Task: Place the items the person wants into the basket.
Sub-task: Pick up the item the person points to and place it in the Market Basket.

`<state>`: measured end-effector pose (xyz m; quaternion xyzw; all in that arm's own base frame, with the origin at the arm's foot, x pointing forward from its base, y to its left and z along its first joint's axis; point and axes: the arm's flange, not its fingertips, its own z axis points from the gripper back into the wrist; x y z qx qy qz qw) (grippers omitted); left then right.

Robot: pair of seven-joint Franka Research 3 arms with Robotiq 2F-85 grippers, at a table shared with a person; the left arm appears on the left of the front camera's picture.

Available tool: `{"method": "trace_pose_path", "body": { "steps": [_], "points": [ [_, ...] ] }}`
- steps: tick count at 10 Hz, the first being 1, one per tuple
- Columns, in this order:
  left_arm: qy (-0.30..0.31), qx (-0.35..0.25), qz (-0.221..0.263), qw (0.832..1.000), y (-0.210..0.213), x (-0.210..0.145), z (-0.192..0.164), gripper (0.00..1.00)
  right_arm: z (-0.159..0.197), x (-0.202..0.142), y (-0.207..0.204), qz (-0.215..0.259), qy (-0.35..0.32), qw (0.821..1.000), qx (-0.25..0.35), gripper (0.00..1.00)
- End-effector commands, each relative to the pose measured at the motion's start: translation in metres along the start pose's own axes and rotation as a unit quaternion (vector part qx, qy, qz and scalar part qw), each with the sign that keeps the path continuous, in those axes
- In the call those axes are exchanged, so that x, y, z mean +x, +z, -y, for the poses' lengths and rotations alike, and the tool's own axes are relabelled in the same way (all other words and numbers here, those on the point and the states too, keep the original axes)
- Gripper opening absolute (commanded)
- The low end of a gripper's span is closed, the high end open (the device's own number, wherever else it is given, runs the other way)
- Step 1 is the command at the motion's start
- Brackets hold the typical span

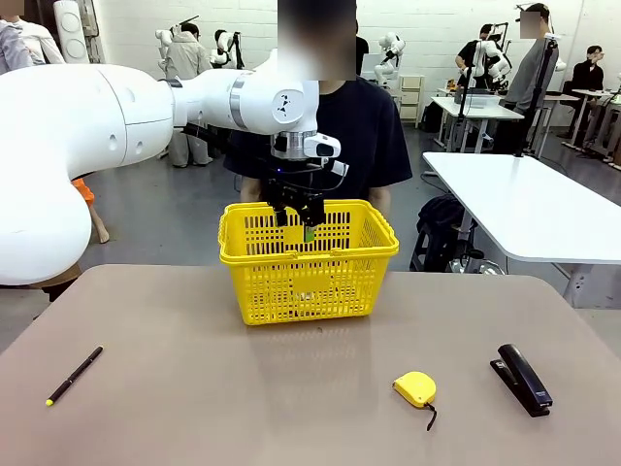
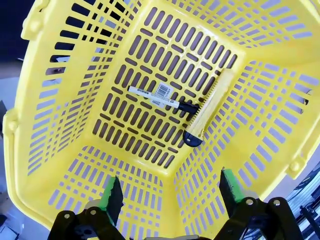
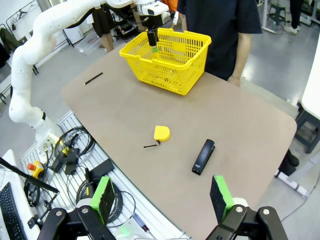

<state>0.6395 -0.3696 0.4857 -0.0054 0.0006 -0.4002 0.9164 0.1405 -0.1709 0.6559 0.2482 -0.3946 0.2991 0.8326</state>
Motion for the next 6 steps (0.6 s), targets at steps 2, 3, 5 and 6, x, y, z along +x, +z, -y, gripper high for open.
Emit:
{"method": "trace_pose_path", "body": {
  "steps": [2,3,5,6],
  "points": [
    [-0.015,0.007,-0.009,1.0,0.007,0.011,-0.005,1.0,0.0,0.0,-0.001,0.001,0.002,1.0,0.004,1.0],
    [-0.016,0.005,-0.003,1.0,0.014,0.003,-0.002,1.0,0.0,0.0,-0.001,0.001,0.002,1.0,0.004,1.0],
    [0.048,0.012,-0.05,0.998,0.056,-0.051,0.008,1.0,0.0,0.0,-0.001,0.001,0.002,1.0,0.004,1.0],
    [0.063,0.022,-0.04,0.997,0.077,-0.094,0.016,1.0,0.0,0.0,-0.001,0.001,0.002,1.0,0.004,1.0]
  ]
}}
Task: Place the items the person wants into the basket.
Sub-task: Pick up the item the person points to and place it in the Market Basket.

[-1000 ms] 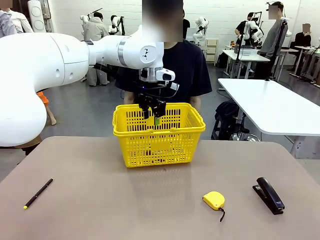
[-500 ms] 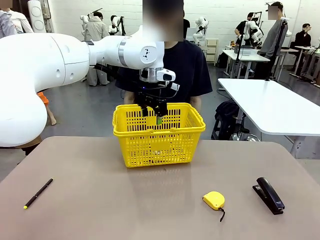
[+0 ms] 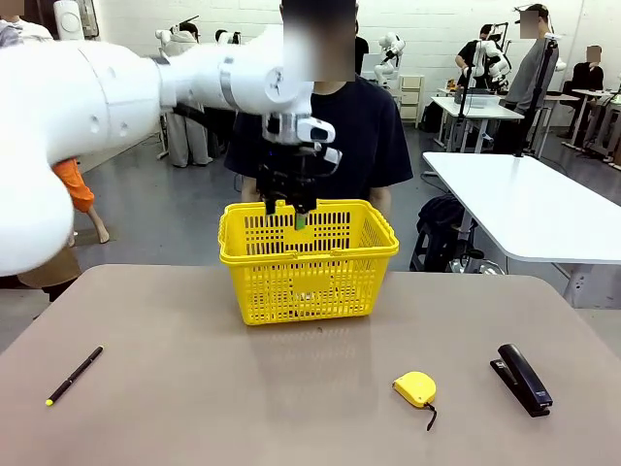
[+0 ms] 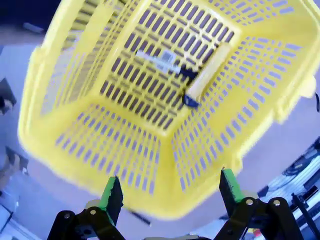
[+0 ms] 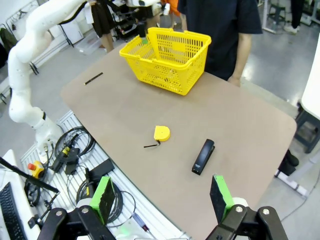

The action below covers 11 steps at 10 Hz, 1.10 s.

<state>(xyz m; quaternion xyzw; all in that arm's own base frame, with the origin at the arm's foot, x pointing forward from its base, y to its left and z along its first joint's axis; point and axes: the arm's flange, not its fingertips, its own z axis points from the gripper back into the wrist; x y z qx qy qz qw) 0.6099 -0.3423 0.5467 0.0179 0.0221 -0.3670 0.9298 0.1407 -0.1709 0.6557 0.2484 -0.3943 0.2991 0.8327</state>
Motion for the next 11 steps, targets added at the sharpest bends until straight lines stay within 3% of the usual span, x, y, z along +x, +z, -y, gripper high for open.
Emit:
{"method": "trace_pose_path", "body": {
  "steps": [1,3,4,11],
  "points": [
    [0.035,0.019,0.008,0.999,0.032,-0.114,0.013,1.0,0.0,0.0,-0.001,0.001,0.002,1.0,0.004,1.0],
    [0.052,0.025,0.027,0.998,0.051,-0.194,0.012,1.0,0.0,0.0,-0.001,0.001,0.002,1.0,0.004,1.0],
    [0.062,0.021,0.025,0.998,0.046,-0.212,0.01,1.0,0.0,0.0,-0.001,0.001,0.002,1.0,0.004,1.0],
    [0.114,-0.008,-0.018,0.993,-0.008,-0.264,-0.033,1.0,0.0,0.0,-0.001,0.001,0.002,1.0,0.004,1.0]
  ]
}}
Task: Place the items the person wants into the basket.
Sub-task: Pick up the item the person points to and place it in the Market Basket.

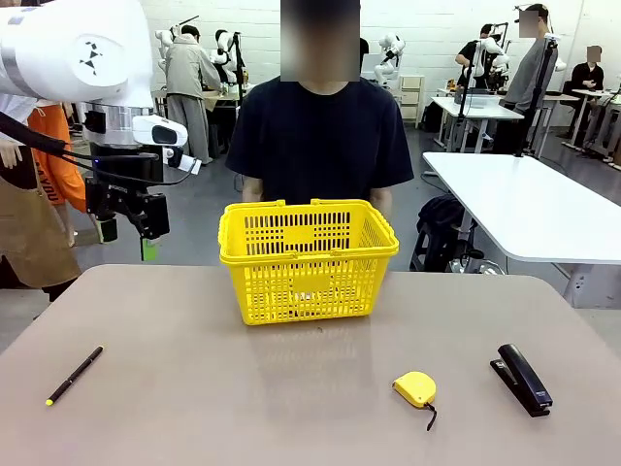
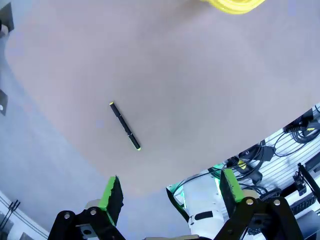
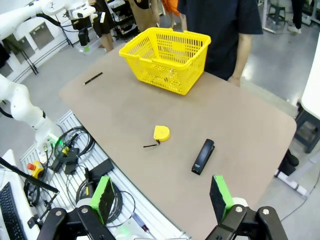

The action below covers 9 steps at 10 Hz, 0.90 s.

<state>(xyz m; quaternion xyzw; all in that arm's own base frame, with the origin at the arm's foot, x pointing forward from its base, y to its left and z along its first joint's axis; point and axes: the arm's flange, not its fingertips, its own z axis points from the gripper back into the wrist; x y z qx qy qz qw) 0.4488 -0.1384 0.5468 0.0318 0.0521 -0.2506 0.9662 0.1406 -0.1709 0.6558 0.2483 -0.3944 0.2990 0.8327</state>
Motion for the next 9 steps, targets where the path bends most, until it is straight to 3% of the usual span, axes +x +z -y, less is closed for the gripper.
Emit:
{"method": "trace_pose_path", "body": {
  "steps": [1,2,3,9],
  "points": [
    [0.003,-0.003,0.014,1.0,0.009,-0.007,0.01,1.0,0.0,0.0,-0.001,0.001,0.002,1.0,0.004,1.0],
    [0.008,0.021,-0.007,1.0,0.008,0.001,0.014,1.0,0.0,0.0,-0.001,0.001,0.002,1.0,0.004,1.0],
    [0.001,0.001,0.003,1.0,0.003,-0.002,0.0,1.0,0.0,0.0,-0.001,0.001,0.002,1.0,0.004,1.0],
    [0.004,0.003,0.001,1.0,0.003,-0.001,0.002,1.0,0.0,0.0,-0.001,0.001,0.002,1.0,0.004,1.0]
  ]
}}
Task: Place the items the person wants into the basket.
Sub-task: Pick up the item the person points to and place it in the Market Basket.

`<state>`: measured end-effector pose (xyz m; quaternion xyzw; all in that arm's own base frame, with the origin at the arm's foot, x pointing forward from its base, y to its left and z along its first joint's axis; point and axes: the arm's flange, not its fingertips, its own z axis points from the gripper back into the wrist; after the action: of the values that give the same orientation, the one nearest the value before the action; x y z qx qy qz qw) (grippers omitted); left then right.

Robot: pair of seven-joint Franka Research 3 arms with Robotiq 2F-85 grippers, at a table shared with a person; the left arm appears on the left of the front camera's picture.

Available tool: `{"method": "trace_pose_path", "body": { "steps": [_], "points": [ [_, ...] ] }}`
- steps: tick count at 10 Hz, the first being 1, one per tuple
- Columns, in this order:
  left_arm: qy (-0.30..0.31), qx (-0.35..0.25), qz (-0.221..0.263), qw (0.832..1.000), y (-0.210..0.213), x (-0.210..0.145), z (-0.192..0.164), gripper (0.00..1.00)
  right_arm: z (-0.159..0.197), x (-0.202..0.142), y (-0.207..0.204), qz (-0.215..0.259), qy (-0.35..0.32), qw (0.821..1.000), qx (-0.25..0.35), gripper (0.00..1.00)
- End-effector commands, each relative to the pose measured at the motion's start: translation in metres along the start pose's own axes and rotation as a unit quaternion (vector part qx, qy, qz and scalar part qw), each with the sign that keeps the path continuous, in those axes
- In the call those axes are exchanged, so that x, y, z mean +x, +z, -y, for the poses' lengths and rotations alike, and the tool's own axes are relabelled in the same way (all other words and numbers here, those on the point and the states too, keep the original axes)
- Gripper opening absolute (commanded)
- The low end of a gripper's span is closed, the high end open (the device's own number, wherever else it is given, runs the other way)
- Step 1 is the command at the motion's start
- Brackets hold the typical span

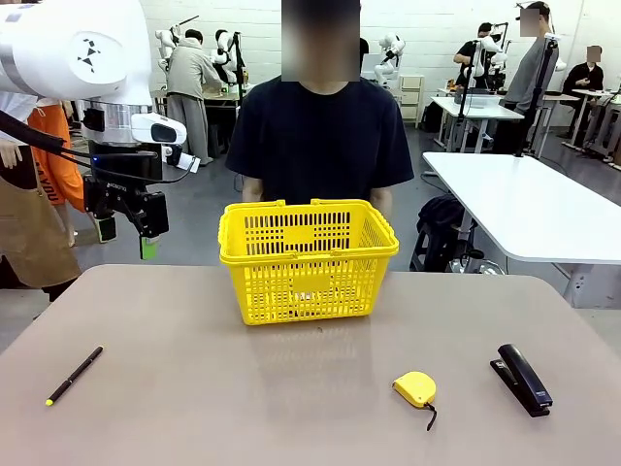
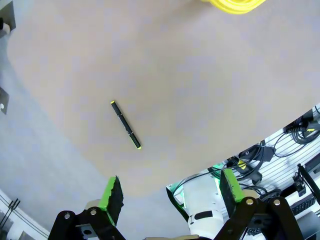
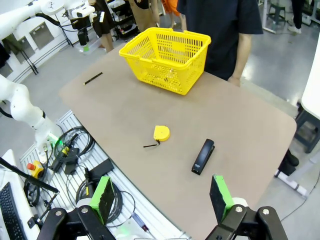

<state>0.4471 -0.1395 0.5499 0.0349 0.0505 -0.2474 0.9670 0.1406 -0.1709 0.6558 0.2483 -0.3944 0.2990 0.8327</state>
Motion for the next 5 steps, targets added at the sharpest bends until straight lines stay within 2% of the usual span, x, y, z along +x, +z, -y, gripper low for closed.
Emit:
{"method": "trace_pose_path", "body": {
  "steps": [1,2,3,5],
  "points": [
    [-0.055,-0.032,0.028,0.998,0.01,-0.021,-0.008,1.0,0.0,0.0,-0.001,0.001,0.002,1.0,0.004,1.0],
    [-0.129,-0.092,0.067,0.985,0.029,-0.058,-0.024,1.0,0.0,0.0,-0.001,0.001,0.002,1.0,0.004,1.0],
    [-0.193,-0.129,0.115,0.966,0.049,-0.102,-0.043,1.0,0.0,0.0,-0.001,0.001,0.002,1.0,0.004,1.0],
    [-0.274,-0.173,0.169,0.931,0.079,-0.171,-0.087,1.0,0.0,0.0,-0.001,0.001,0.002,1.0,0.004,1.0]
  ]
}}
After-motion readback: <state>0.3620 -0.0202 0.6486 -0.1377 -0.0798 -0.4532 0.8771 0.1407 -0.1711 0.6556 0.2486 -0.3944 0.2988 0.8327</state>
